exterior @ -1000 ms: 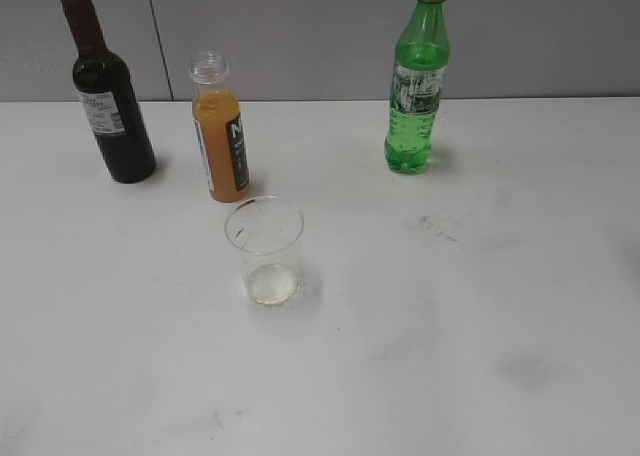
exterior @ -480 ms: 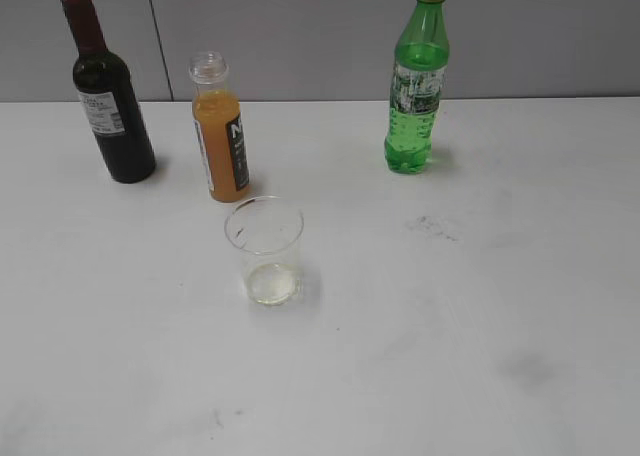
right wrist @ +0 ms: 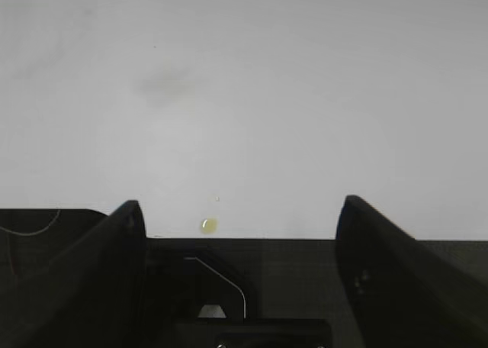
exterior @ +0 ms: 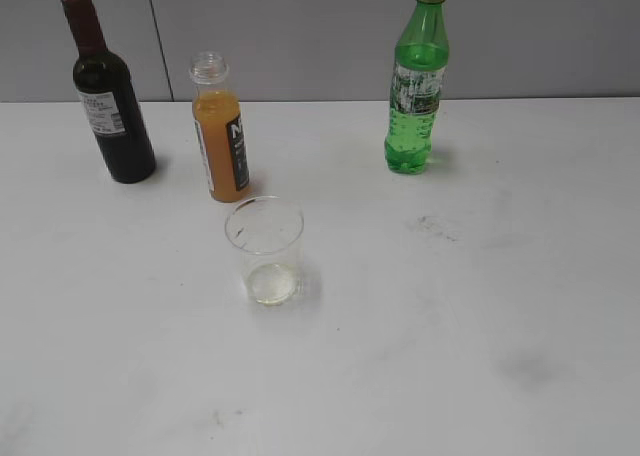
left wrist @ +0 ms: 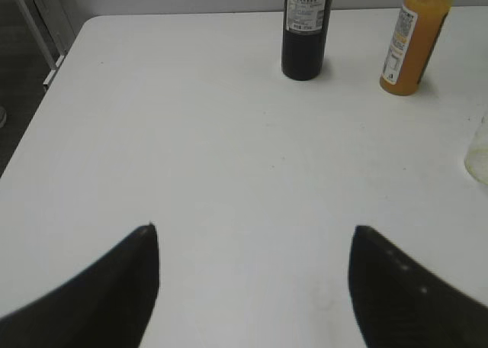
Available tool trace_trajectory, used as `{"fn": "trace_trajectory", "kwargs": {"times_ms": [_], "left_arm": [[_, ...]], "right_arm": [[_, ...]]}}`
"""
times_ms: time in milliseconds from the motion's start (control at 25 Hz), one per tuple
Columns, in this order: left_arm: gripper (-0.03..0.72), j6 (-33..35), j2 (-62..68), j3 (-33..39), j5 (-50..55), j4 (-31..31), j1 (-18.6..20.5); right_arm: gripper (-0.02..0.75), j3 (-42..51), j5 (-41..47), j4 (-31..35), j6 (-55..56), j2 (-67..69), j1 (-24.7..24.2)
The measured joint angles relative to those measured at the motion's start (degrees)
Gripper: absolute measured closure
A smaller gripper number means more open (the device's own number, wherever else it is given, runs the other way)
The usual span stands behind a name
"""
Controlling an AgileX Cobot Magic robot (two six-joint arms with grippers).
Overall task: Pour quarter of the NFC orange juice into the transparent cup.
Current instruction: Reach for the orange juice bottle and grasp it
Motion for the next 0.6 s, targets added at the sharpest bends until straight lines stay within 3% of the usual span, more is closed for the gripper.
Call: {"fn": "trace_trajectory", "kwargs": {"times_ms": [320,600], "left_arm": [[0.104,0.0,0.0,0.0,0.0,0.0,0.0],[0.104,0.0,0.0,0.05,0.53,0.0,0.0]], "right_arm": [[0.147,1.79,-2.42,0.1,0.0,-16.67,0.0],[0.147,3.39,-8.08,0.23,0.0,-18.3,0.0]]}}
